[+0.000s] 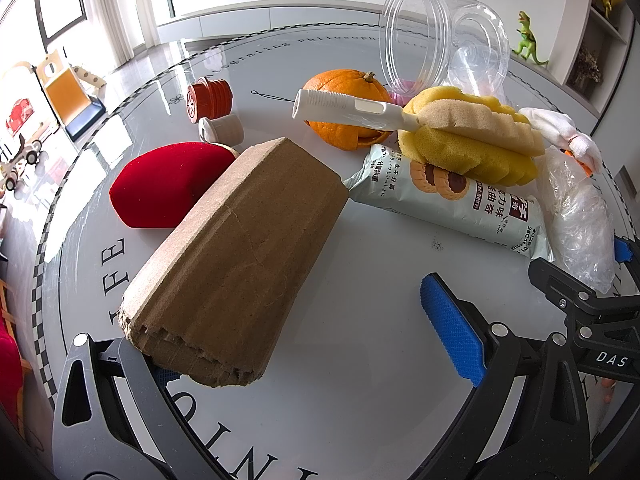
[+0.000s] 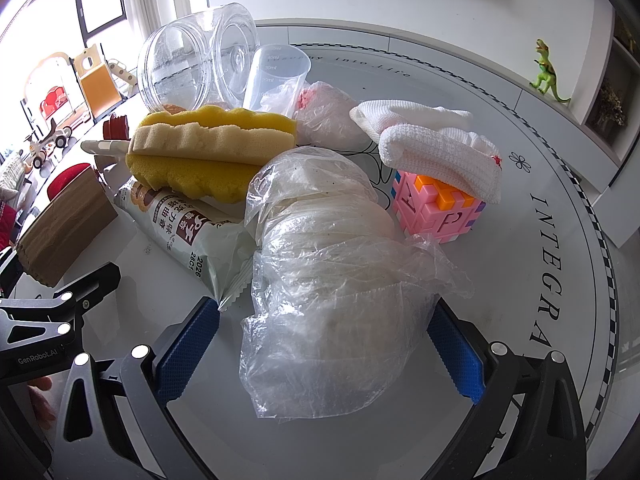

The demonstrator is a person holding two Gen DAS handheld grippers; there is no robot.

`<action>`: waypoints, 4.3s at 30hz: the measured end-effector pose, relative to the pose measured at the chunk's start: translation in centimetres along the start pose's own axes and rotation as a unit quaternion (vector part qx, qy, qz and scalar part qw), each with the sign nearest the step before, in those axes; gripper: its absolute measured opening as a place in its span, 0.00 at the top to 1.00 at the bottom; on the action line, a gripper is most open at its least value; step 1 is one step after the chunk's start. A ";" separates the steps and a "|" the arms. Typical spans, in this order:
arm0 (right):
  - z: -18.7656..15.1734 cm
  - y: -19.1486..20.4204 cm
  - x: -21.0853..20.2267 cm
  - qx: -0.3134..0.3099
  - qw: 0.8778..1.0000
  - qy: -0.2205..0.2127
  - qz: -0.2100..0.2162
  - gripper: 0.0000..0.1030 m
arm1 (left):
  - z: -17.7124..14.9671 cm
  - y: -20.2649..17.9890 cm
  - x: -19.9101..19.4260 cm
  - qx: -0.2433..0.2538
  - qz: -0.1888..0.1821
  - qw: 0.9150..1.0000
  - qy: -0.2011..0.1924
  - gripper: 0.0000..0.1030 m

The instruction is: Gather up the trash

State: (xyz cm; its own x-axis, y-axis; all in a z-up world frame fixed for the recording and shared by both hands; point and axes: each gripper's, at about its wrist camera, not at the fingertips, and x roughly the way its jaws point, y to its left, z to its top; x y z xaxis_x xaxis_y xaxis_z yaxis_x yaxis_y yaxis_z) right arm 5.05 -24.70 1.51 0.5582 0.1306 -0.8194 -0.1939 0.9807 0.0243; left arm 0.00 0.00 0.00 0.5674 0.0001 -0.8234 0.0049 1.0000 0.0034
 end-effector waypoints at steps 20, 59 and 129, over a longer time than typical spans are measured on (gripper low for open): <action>0.0 0.0 0.0 0.000 1.000 0.000 0.000 0.03 | 0.0 0.0 0.0 0.000 0.000 1.000 0.000 0.06; 0.0 0.0 0.0 0.000 1.000 0.000 0.000 0.03 | 0.0 0.0 0.0 0.000 0.000 1.000 0.000 0.06; -1.4 6.4 -12.9 -0.046 0.983 -0.064 0.163 0.69 | -3.8 9.1 -8.4 -0.033 -0.008 0.996 -0.077 0.06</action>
State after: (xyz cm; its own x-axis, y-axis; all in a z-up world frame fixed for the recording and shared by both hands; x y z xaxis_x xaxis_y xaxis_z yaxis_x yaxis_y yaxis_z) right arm -4.54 -20.34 11.41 0.5505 0.4591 -0.6973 -0.4480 0.8672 0.2174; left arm -7.82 9.10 4.81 0.6877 -0.0127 -0.7259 -0.0354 0.9981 -0.0509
